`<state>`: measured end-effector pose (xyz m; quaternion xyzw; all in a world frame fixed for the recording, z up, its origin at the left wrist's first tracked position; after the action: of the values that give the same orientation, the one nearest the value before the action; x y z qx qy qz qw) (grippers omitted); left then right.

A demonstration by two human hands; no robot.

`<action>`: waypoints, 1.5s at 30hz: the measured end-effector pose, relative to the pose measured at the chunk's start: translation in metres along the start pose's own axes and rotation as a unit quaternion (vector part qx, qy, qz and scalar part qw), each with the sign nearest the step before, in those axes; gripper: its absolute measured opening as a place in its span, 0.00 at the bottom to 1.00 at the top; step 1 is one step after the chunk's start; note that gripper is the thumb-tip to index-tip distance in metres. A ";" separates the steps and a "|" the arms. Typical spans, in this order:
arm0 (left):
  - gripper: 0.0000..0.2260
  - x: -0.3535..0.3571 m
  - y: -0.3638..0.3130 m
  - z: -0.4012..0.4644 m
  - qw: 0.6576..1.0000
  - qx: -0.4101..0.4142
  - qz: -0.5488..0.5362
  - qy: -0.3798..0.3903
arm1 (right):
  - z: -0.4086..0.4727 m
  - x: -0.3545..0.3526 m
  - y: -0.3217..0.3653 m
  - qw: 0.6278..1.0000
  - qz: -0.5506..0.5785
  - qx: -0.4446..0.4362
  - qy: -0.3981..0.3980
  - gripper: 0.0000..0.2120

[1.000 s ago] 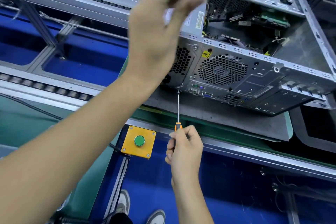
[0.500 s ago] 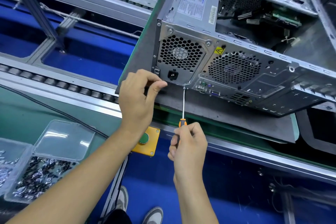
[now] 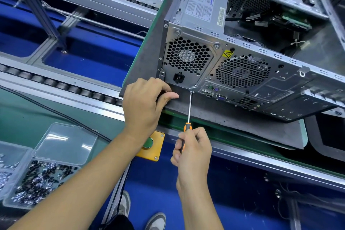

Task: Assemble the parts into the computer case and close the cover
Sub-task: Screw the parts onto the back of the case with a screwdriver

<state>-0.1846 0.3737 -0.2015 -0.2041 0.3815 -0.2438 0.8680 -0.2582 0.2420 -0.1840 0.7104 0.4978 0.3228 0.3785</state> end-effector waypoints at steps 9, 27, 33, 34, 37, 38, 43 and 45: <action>0.14 0.000 0.000 -0.001 1.000 -0.003 -0.002 0.006 | 0.000 0.006 0.003 1.000 0.014 0.015 -0.003 0.25; 0.15 -0.021 0.003 0.037 0.985 -0.143 -0.096 -0.030 | -0.001 0.019 0.001 0.995 0.047 0.067 -0.064 0.04; 0.15 -0.005 0.010 0.068 0.945 -0.313 -0.089 0.006 | 0.000 0.018 -0.002 0.993 0.041 0.058 -0.094 0.08; 0.15 -0.002 0.010 0.073 0.946 -0.307 -0.107 0.006 | 0.000 0.019 -0.001 0.993 0.041 0.059 -0.092 0.07; 0.15 0.004 0.009 0.081 0.956 -0.272 -0.105 0.021 | -0.002 0.021 0.000 0.994 0.044 0.077 -0.071 0.06; 0.15 0.005 0.008 0.081 0.958 -0.270 -0.088 0.027 | -0.002 0.021 -0.001 0.994 0.042 0.078 -0.071 0.08; 0.16 0.008 0.010 0.079 0.959 -0.275 -0.061 0.024 | -0.001 0.018 -0.003 0.992 0.036 0.065 -0.098 0.07; 0.16 0.008 0.010 0.079 0.960 -0.275 -0.056 0.025 | -0.001 0.016 -0.002 0.993 0.032 0.055 -0.103 0.05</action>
<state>-0.1172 0.3904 -0.1622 -0.4495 0.4434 -0.1824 0.7537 -0.2554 0.2578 -0.1839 0.7754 0.4502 0.2315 0.3774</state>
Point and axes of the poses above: each hand's wrist, its own z-axis towards the middle knuckle, its own x-axis out of the palm, y = z × x, the point moved 1 cm from there along z, towards the middle knuckle, and after that the axes turned 2 degrees about -z, right-handed, at the moved point
